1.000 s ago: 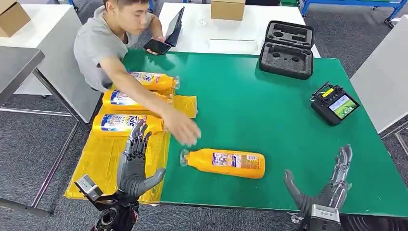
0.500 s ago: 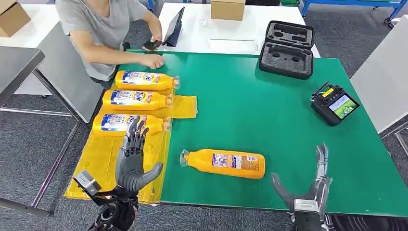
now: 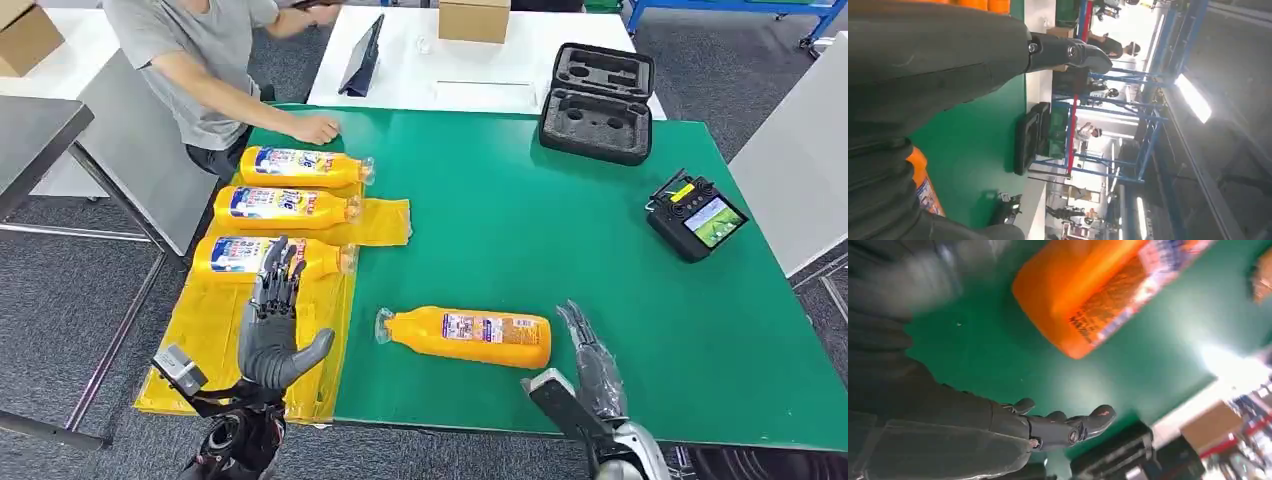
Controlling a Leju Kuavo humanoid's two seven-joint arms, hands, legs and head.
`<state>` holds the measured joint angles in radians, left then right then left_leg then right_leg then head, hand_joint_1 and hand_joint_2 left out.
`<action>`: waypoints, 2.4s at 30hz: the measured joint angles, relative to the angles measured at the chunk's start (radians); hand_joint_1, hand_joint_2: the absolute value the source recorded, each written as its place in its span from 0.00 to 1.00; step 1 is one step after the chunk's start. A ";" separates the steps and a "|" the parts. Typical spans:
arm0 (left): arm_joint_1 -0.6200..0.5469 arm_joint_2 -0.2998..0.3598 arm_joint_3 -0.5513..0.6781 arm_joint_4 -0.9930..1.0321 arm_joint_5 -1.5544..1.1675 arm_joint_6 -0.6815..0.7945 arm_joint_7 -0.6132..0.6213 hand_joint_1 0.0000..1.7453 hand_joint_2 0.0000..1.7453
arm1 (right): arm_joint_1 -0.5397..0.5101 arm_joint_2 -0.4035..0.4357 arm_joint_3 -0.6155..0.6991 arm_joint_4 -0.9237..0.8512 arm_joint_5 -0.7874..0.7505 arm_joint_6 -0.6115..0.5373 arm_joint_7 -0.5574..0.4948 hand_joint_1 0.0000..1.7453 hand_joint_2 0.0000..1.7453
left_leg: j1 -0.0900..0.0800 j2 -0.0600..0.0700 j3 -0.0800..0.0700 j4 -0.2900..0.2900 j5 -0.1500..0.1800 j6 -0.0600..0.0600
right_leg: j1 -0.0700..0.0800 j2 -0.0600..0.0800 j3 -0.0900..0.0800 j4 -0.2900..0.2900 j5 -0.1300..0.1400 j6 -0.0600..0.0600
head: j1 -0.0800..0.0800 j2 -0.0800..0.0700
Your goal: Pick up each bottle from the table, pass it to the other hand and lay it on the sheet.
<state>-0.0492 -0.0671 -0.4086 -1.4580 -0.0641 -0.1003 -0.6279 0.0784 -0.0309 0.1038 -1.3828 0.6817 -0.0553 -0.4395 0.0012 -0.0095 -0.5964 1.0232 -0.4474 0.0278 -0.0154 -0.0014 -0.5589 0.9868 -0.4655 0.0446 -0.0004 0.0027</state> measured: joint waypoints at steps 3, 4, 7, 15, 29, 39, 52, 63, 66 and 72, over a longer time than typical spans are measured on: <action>-0.008 -0.006 0.000 0.011 0.000 0.000 0.000 0.00 1.00 | -0.033 -0.024 0.003 0.048 0.029 0.023 -0.003 0.00 1.00 | 0.000 0.000 0.000 0.000 0.000 0.000 | 0.000 0.000 0.000 0.000 0.000 0.000 | 0.000 0.000; -0.009 -0.008 0.000 0.013 0.000 0.000 0.000 0.00 1.00 | -0.044 -0.031 0.006 0.065 0.038 0.025 -0.006 0.00 1.00 | 0.000 0.001 0.000 0.000 0.000 0.000 | 0.000 0.000 0.000 0.000 0.000 0.000 | 0.000 0.000; -0.010 -0.010 0.000 0.019 -0.009 0.003 0.000 0.00 1.00 | -0.080 -0.043 0.013 0.111 0.047 0.034 -0.010 0.00 1.00 | 0.000 0.000 0.000 0.000 0.000 0.000 | 0.001 0.000 0.000 0.000 0.000 0.000 | 0.000 0.000; -0.018 -0.010 -0.002 0.031 -0.019 0.026 0.000 0.00 1.00 | -0.162 -0.061 0.049 0.197 0.064 0.042 -0.021 0.00 1.00 | 0.000 0.000 0.000 0.000 0.000 0.000 | 0.001 0.000 0.000 0.000 0.000 0.000 | 0.000 0.000; -0.021 -0.010 -0.009 0.040 -0.021 0.027 0.000 0.00 1.00 | -0.185 -0.071 0.093 0.217 0.077 0.049 -0.025 0.00 1.00 | 0.000 0.000 0.000 0.000 0.000 0.000 | 0.001 0.000 0.000 0.000 0.000 0.000 | -0.001 0.000; -0.027 -0.010 -0.009 0.058 -0.023 0.027 0.000 0.00 1.00 | -0.221 -0.077 0.122 0.245 0.045 0.096 -0.044 0.00 1.00 | 0.000 0.000 0.000 0.000 0.000 0.000 | 0.000 0.000 0.000 0.000 0.000 0.000 | 0.000 0.000; -0.027 -0.010 -0.010 0.073 -0.030 0.032 0.000 0.00 1.00 | -0.259 -0.090 0.147 0.297 0.023 0.116 -0.060 0.00 1.00 | 0.000 0.000 0.000 0.000 0.000 0.000 | 0.000 0.000 0.000 0.000 0.000 0.000 | 0.000 0.000; -0.028 -0.010 -0.019 0.081 -0.033 0.038 0.000 0.00 1.00 | -0.289 -0.110 0.167 0.356 0.010 0.150 -0.044 0.00 1.00 | 0.000 0.000 0.000 0.000 0.000 0.000 | 0.000 0.000 0.000 0.000 0.000 0.000 | 0.000 0.000; -0.028 -0.010 -0.020 0.081 -0.033 0.038 0.000 0.00 1.00 | -0.293 -0.114 0.171 0.362 0.010 0.158 -0.042 0.00 1.00 | 0.000 0.000 0.000 0.000 0.000 0.000 | 0.001 0.000 0.000 0.000 0.000 0.000 | 0.000 0.000; -0.031 -0.010 -0.021 0.084 -0.033 0.038 0.000 0.00 1.00 | -0.320 -0.143 0.193 0.396 0.016 0.233 -0.024 0.84 1.00 | 0.000 0.000 0.001 0.000 0.000 0.000 | 0.000 0.000 0.000 0.000 0.000 0.000 | 0.000 0.000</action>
<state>-0.0803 -0.0767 -0.4292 -1.3737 -0.0973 -0.0622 -0.6283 -0.2412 -0.1743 0.2964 -0.9869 0.6974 0.1774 -0.4635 0.0014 -0.0092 -0.5953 1.0233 -0.4473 0.0277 -0.0149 -0.0012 -0.5585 0.9869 -0.4654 0.0447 -0.0008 0.0027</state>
